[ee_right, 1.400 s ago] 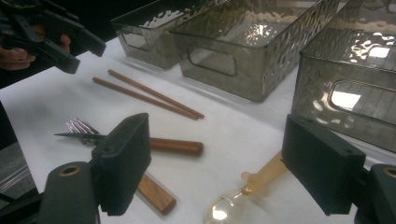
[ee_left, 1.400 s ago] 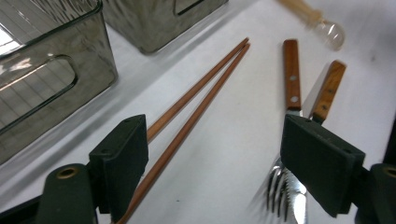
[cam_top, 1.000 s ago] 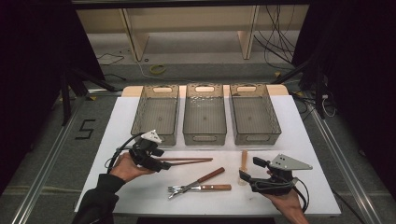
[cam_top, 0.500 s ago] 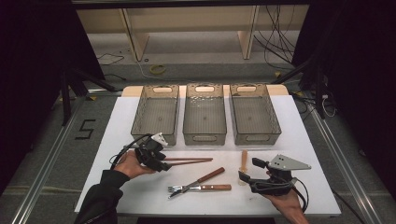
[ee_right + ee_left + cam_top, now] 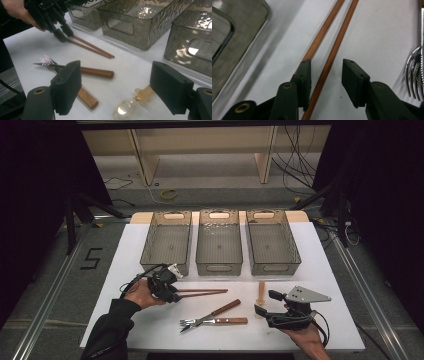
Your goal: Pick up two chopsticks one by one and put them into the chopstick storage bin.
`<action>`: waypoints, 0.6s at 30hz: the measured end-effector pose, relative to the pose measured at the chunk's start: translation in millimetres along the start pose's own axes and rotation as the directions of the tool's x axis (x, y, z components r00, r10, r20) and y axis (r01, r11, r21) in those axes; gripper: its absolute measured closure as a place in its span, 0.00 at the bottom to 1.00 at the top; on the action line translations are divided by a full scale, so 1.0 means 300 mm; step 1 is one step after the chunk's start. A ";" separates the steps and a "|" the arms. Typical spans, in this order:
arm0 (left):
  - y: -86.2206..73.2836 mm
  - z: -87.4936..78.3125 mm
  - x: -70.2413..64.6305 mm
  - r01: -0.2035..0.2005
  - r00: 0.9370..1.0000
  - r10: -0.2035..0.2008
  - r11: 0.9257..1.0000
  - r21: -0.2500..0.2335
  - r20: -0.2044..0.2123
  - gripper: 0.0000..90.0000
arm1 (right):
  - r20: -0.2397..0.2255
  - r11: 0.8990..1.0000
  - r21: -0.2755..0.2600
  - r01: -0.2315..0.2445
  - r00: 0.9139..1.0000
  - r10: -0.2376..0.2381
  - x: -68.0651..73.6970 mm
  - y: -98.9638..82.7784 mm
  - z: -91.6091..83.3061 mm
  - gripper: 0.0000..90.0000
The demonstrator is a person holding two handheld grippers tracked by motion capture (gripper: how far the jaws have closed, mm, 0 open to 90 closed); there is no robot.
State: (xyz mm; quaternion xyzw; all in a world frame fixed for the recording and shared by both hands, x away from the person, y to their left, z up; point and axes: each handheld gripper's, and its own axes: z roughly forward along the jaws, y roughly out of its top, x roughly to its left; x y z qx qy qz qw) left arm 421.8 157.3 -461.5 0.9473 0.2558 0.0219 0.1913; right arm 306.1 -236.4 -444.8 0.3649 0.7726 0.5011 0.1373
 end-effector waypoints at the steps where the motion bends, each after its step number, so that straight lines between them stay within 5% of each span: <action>1: 0.000 0.003 -0.001 -0.002 1.000 0.002 1.000 0.003 0.003 0.67 | 0.000 1.000 0.001 -0.002 1.000 0.002 0.000 0.000 0.000 0.29; 10: 0.004 0.013 -0.009 -0.037 0.999 0.037 0.998 0.043 0.003 0.76 | -0.004 1.000 0.004 -0.001 1.000 0.001 -0.001 -0.001 0.001 0.29; 18: 0.015 0.014 -0.038 -0.130 0.991 0.132 0.988 0.089 -0.017 0.86 | -0.008 1.000 0.012 0.001 1.000 -0.001 -0.001 -0.001 0.003 0.29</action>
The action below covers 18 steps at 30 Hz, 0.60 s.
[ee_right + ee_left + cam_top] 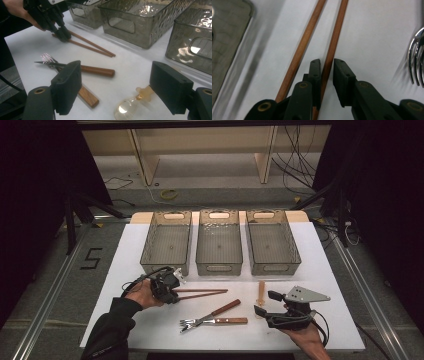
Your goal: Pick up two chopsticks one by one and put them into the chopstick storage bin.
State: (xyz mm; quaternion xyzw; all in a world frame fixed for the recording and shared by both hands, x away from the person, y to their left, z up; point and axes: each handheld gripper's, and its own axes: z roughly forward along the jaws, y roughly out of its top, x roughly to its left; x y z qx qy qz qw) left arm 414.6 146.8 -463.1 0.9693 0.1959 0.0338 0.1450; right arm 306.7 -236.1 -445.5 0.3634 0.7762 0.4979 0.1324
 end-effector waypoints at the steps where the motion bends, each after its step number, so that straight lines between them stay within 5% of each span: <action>1: 0.001 0.000 -0.004 -0.004 1.000 0.004 1.000 0.000 0.005 0.87 | 0.000 1.000 0.004 -0.001 1.000 0.001 0.000 0.000 0.001 0.29; 7: 0.000 -0.002 -0.013 -0.070 0.997 0.070 0.997 0.014 0.015 0.90 | 0.004 1.000 0.011 0.004 1.000 -0.004 -0.001 -0.001 0.002 0.30; 18: -0.008 -0.005 -0.016 -0.093 0.995 0.092 0.996 0.002 0.028 0.93 | 0.003 1.000 0.016 0.005 1.000 -0.005 0.000 0.000 0.002 0.30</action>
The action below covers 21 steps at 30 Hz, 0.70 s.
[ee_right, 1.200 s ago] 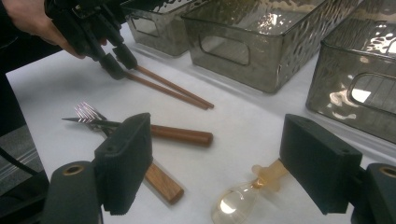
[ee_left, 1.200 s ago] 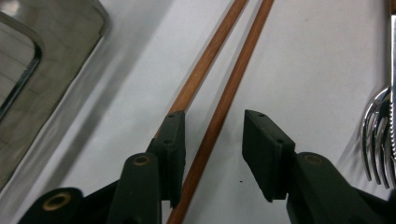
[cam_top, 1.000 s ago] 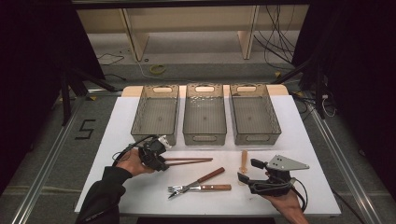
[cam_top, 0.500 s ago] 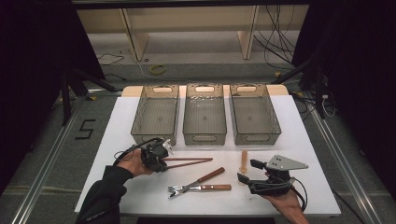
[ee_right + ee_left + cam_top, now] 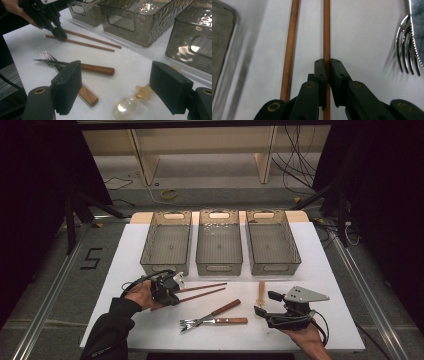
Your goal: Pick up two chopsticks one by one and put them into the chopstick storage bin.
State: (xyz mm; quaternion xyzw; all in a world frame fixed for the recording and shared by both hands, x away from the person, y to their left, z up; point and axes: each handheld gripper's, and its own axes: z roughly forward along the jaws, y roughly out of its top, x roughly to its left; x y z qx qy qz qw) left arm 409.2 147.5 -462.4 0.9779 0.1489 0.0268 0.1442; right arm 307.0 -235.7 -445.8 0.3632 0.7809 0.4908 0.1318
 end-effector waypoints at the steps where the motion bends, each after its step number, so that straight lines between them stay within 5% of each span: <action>1: -0.001 -0.001 0.000 0.003 1.000 -0.003 1.000 -0.006 -0.001 0.93 | 0.000 1.000 0.000 -0.001 1.000 0.001 0.000 0.000 0.000 0.30; 5: -0.007 -0.009 0.005 0.006 1.000 -0.006 1.000 -0.009 0.000 0.93 | -0.002 1.000 -0.001 0.000 1.000 0.000 0.000 0.000 -0.001 0.30; 13: -0.009 -0.067 0.003 0.026 1.000 -0.026 0.994 -0.104 0.000 0.93 | -0.002 1.000 -0.009 0.003 1.000 -0.003 0.001 0.001 -0.004 0.30; 18: -0.006 -0.100 0.001 0.063 0.998 -0.061 0.981 -0.184 0.015 0.93 | 0.000 1.000 -0.008 0.002 1.000 -0.002 0.000 0.001 -0.004 0.30; 21: -0.007 -0.122 0.006 0.101 0.995 -0.100 0.964 -0.245 0.016 0.93 | 0.001 1.000 -0.007 0.000 1.000 0.000 0.000 0.001 -0.004 0.30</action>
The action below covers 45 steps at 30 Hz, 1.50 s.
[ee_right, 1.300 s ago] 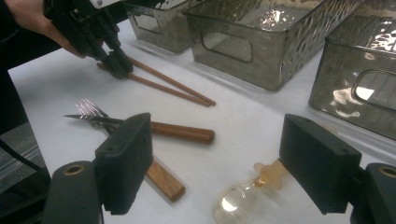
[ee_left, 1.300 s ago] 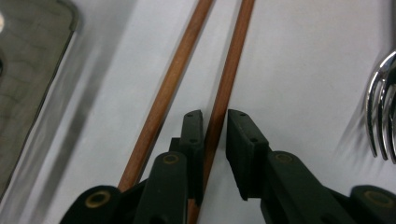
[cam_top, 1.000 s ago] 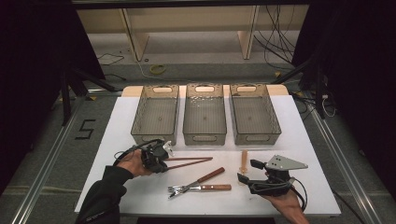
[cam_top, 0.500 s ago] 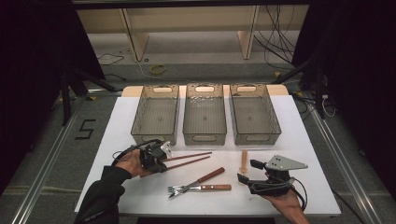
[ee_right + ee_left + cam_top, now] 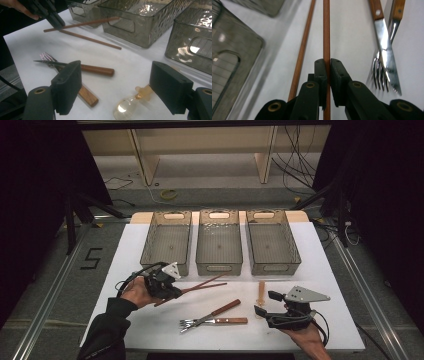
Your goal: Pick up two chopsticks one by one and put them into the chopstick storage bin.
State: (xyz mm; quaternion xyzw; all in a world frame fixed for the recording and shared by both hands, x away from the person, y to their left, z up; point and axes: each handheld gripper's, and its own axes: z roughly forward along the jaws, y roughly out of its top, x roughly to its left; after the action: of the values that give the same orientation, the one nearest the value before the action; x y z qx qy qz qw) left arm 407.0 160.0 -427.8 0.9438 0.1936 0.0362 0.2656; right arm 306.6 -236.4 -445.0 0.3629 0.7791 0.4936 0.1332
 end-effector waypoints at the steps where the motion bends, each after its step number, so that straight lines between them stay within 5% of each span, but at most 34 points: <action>1: 0.002 -0.009 0.003 0.010 1.000 -0.010 1.000 -0.018 -0.002 0.93 | 0.000 1.000 0.001 -0.001 1.000 0.001 0.000 0.000 0.000 0.30; 6: 0.004 -0.052 0.019 0.080 0.996 -0.083 0.989 -0.122 -0.021 0.93 | 0.001 1.000 -0.004 0.001 1.000 -0.001 0.000 0.000 0.000 0.30; 16: -0.009 -0.102 0.058 0.195 0.974 -0.217 0.949 -0.248 -0.061 0.93 | 0.009 1.000 -0.007 -0.003 1.000 0.003 -0.002 0.000 -0.001 0.30; 25: -0.007 -0.132 0.103 0.232 0.961 -0.265 0.929 -0.288 -0.080 0.93 | 0.009 1.000 -0.008 -0.005 1.000 0.005 -0.003 0.000 0.000 0.30; 30: -0.001 -0.152 0.138 0.259 0.948 -0.304 0.910 -0.323 -0.095 0.93 | 0.009 1.000 -0.010 -0.007 1.000 0.007 -0.005 -0.001 0.000 0.30; 45: 0.029 -0.193 0.255 0.300 0.911 -0.376 0.887 -0.352 -0.171 0.93 | 0.007 1.000 -0.008 -0.006 1.000 0.006 -0.005 -0.001 0.001 0.30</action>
State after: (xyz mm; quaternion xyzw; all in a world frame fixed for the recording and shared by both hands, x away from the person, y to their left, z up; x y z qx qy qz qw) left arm 470.8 210.7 -376.3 0.8290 0.3774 0.1306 0.3916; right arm 307.8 -237.4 -445.6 0.3665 0.7755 0.4958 0.1359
